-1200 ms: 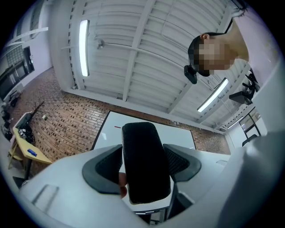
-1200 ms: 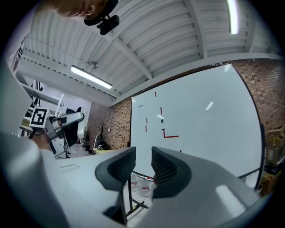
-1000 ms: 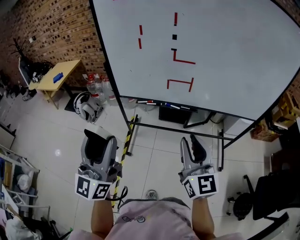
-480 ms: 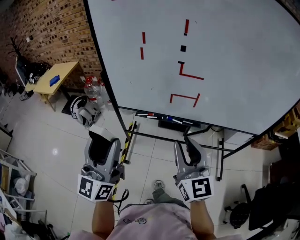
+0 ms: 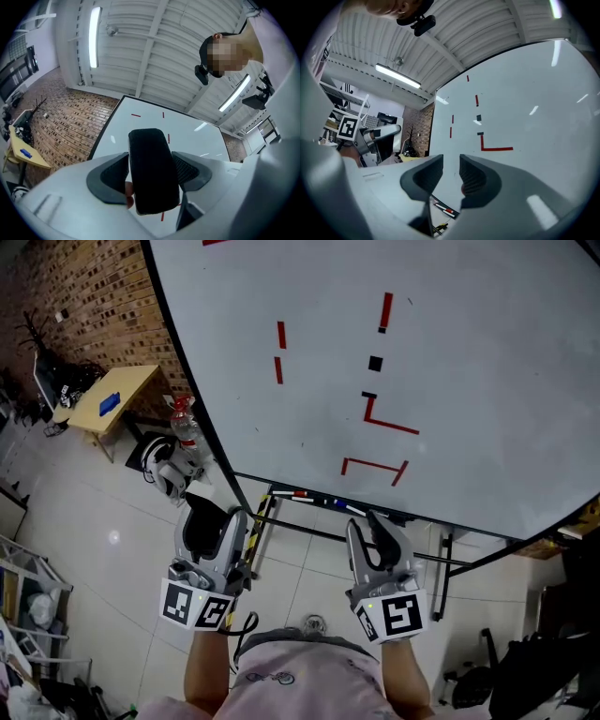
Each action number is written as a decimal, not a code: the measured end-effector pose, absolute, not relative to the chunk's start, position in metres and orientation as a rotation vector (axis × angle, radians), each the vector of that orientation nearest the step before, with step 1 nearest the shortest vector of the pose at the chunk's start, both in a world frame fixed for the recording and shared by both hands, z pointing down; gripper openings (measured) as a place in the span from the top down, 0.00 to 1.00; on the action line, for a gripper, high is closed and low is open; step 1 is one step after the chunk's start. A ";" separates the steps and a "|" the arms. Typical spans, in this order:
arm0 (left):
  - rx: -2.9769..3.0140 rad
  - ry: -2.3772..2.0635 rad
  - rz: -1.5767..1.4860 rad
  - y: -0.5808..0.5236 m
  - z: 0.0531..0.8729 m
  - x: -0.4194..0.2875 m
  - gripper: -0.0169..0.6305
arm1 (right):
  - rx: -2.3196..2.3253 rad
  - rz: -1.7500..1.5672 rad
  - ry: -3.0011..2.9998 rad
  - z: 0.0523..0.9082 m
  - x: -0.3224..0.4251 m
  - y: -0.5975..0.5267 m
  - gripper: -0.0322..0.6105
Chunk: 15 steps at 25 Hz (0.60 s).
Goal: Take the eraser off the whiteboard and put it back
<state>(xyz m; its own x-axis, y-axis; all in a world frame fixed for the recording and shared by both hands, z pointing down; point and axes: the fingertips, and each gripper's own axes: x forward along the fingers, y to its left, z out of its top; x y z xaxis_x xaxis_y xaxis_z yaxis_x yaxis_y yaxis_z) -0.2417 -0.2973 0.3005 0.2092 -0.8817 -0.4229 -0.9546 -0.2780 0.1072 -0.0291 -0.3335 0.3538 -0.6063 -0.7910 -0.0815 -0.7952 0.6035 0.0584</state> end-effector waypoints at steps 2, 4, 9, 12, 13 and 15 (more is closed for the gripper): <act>-2.315 1.776 0.573 -0.316 0.307 -0.246 0.52 | -1.376 0.129 2.767 0.354 -0.032 -0.343 0.79; -2.329 1.785 0.549 -0.335 0.312 -0.251 0.52 | -1.395 0.129 2.757 0.352 -0.034 -0.353 0.79; -2.364 1.784 0.495 -0.388 0.323 -0.267 0.52 | -1.435 0.151 2.744 0.348 -0.039 -0.369 0.79; -2.376 1.765 0.420 -0.429 0.327 -0.271 0.52 | -1.479 0.141 2.736 0.352 -0.034 -0.377 0.79; -2.379 1.759 0.394 -0.443 0.329 -0.272 0.52 | -1.496 0.132 2.737 0.356 -0.032 -0.379 0.79; -2.372 1.757 0.343 -0.467 0.332 -0.275 0.52 | -1.529 0.118 2.743 0.364 -0.028 -0.382 0.79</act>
